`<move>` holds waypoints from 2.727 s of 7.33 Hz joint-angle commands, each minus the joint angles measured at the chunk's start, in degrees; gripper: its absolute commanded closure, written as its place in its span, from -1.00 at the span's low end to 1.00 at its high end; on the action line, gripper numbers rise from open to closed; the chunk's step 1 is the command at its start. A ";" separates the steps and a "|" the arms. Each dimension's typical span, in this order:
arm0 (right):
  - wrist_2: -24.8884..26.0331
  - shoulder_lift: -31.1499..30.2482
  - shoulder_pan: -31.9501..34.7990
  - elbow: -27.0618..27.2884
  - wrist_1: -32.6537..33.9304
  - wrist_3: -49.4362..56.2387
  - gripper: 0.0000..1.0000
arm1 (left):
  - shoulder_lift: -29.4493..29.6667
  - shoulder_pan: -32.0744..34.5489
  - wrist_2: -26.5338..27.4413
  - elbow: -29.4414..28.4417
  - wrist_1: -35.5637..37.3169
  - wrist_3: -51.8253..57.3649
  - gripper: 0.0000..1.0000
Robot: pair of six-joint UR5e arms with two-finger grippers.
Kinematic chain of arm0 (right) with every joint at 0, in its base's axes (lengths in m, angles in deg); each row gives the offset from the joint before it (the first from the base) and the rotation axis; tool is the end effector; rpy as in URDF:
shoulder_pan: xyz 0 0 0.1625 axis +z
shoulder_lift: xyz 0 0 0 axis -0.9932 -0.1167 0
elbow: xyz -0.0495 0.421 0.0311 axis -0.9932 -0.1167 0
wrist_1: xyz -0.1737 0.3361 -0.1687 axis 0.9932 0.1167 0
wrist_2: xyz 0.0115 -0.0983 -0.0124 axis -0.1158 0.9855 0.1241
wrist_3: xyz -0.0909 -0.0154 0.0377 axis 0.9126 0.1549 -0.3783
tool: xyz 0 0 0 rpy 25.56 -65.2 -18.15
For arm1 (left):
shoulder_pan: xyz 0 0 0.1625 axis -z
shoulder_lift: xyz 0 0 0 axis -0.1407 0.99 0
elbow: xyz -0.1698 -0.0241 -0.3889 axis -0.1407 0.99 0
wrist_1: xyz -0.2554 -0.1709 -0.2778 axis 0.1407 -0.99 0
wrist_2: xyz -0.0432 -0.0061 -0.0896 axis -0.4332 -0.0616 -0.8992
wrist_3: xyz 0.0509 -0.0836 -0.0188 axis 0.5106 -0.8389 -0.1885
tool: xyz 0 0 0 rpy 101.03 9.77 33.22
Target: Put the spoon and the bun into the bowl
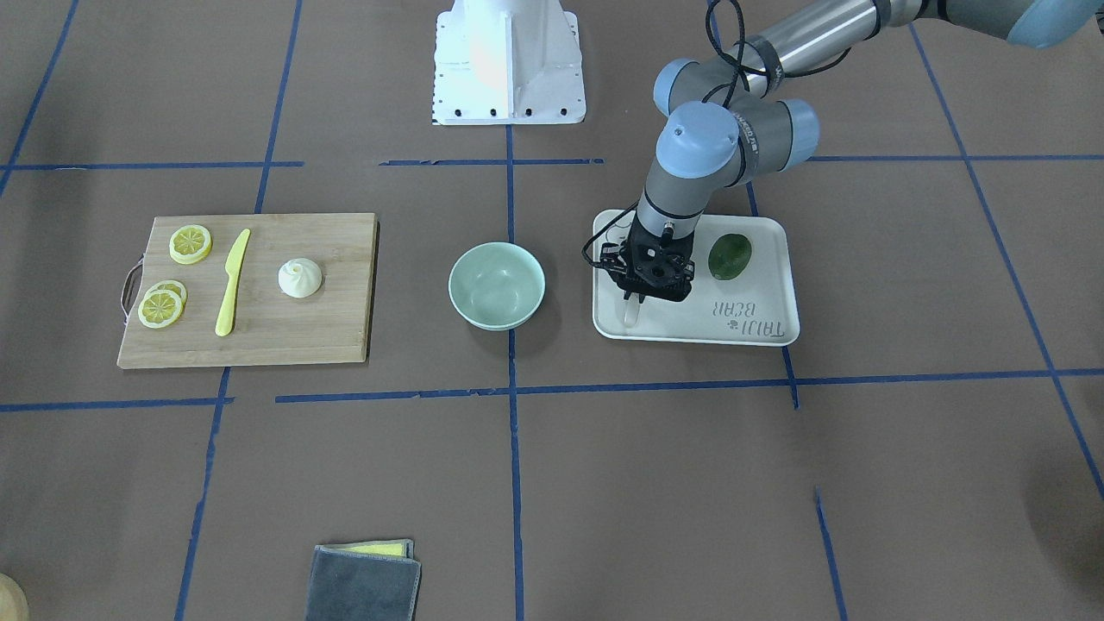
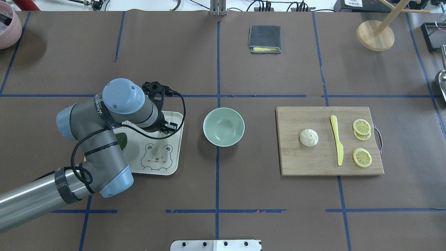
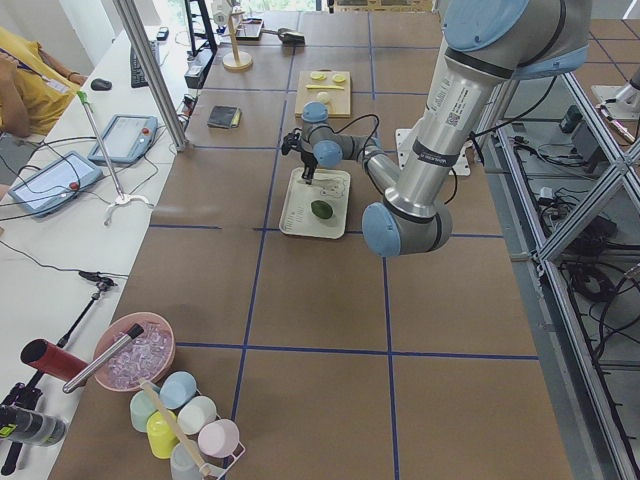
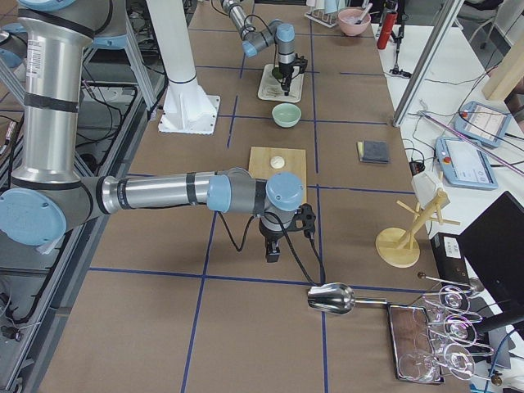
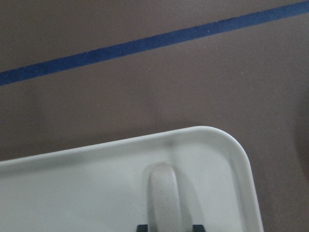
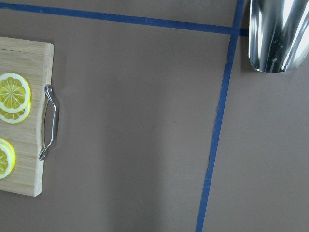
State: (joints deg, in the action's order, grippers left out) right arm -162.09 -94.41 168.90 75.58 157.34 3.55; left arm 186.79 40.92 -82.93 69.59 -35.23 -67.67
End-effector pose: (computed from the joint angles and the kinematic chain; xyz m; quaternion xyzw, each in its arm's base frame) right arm 0.0249 -0.4250 0.6075 -0.0161 -0.4204 -0.0790 0.9038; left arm 0.5234 -0.4587 0.3149 0.1042 0.4112 0.0903 0.9011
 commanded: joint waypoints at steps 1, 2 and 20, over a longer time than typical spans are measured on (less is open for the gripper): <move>-0.94 0.00 0.00 -0.32 0.07 0.00 -1.00 | 0.00 0.04 0.00 0.44 0.10 -0.58 1.00; -1.56 0.00 0.00 -0.67 0.07 0.00 -1.00 | -0.08 0.13 0.09 1.32 0.36 -0.58 1.00; -5.18 7.70 -21.46 0.21 -33.70 -50.32 -1.00 | -3.57 5.02 8.19 14.22 -5.20 12.41 -0.69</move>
State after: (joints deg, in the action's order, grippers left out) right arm -168.33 -89.67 155.11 75.92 133.53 -30.62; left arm 187.01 42.66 -73.01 79.63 -43.38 -59.76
